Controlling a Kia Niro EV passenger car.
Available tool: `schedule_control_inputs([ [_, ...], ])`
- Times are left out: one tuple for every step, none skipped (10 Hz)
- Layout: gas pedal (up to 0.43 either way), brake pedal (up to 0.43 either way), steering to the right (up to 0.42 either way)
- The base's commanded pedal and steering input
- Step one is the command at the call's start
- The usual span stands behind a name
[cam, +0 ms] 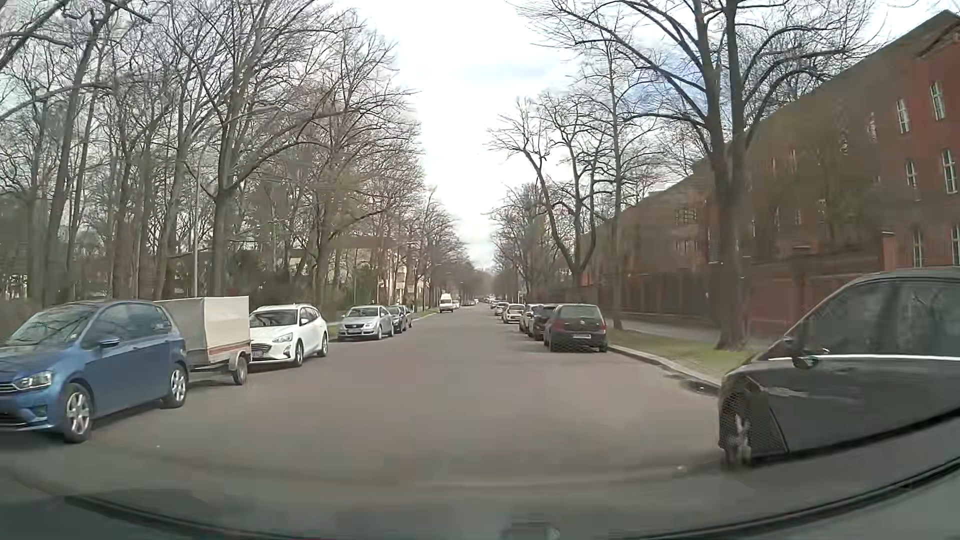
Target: Follow the waypoints while adhering to traffic rules and regulations
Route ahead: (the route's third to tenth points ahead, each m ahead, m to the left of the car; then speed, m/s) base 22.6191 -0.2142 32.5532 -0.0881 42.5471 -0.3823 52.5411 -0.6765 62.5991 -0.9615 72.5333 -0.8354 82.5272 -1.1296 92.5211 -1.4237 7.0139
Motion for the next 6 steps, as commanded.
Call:
schedule_control_inputs([
  [0.028,0.0,0.0],
  [0.028,0.0,-0.001],
  [0.028,0.0,-0.001],
  [0.028,0.0,-0.001],
  [0.028,0.0,-0.001],
  [0.028,0.0,-0.003],
])
